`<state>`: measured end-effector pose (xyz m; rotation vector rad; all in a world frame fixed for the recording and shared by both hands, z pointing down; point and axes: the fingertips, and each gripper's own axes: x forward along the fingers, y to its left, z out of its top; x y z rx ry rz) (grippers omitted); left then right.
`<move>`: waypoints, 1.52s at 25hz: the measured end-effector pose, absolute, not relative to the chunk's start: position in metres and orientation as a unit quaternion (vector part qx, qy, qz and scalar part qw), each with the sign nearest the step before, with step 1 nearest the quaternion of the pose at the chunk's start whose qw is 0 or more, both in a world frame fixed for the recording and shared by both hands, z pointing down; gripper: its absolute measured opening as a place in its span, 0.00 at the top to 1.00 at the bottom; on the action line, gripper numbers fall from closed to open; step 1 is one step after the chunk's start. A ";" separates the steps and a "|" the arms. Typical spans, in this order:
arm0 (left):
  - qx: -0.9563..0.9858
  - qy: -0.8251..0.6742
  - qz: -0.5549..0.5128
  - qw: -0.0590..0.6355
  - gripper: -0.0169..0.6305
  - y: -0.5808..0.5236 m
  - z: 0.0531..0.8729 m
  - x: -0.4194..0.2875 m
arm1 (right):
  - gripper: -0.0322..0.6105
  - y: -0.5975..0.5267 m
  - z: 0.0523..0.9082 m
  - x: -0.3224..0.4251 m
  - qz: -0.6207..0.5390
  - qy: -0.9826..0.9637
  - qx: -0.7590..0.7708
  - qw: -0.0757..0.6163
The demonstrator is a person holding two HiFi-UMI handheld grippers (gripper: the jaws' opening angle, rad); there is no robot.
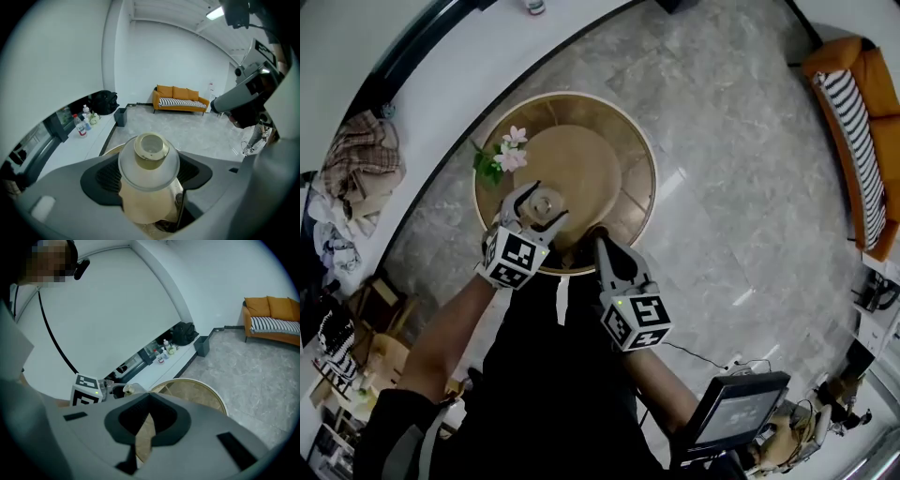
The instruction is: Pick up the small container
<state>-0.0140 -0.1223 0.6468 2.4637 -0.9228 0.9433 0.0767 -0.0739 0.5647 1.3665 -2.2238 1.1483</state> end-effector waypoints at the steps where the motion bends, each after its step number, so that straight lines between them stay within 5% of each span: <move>1: 0.870 -0.328 0.328 0.168 0.46 -0.123 0.635 -0.015 | 0.94 -0.077 0.557 0.075 0.392 -0.776 0.474 0.139; 22: 0.869 -0.378 0.242 0.206 0.46 -0.032 0.462 -0.055 | 0.94 -0.032 0.449 0.039 0.343 -0.820 0.443 0.116; 38: 0.885 -0.392 0.184 0.172 0.46 -0.007 0.380 -0.063 | 0.94 -0.020 0.380 0.052 0.296 -0.834 0.458 0.078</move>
